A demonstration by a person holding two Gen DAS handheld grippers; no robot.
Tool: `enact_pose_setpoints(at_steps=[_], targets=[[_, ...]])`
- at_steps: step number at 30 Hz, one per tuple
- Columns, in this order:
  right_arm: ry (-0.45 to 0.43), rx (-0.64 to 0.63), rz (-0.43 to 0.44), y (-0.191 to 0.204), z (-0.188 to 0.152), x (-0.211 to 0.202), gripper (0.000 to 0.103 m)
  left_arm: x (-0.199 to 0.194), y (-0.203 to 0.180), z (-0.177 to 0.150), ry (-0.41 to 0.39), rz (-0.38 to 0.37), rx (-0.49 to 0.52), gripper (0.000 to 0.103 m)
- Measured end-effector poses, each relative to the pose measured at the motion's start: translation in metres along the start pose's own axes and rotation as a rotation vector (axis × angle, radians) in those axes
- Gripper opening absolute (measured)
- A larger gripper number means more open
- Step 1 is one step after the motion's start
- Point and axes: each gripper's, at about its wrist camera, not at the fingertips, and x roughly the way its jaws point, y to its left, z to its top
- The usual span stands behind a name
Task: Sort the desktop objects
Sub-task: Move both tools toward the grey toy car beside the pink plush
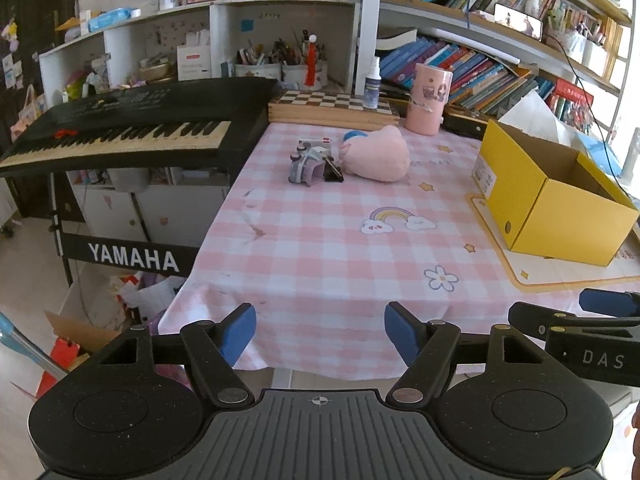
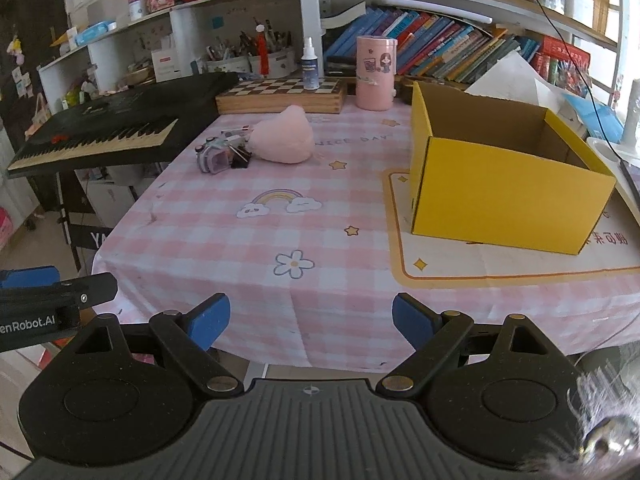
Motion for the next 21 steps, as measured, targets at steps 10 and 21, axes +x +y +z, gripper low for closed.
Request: enact_pose_setpoints(at_steps=[10,21], targets=[[0.013,-0.035,0.001,0.006,0.003,0.007,0.087,0.013,-0.001,0.003,0.021,-0.028,0.016,0.074],[0.036,-0.035,0.026,0.008,0.026,0.050,0.083,0.042,0.007,0.020,0.048,0.004,0.012,0.074]])
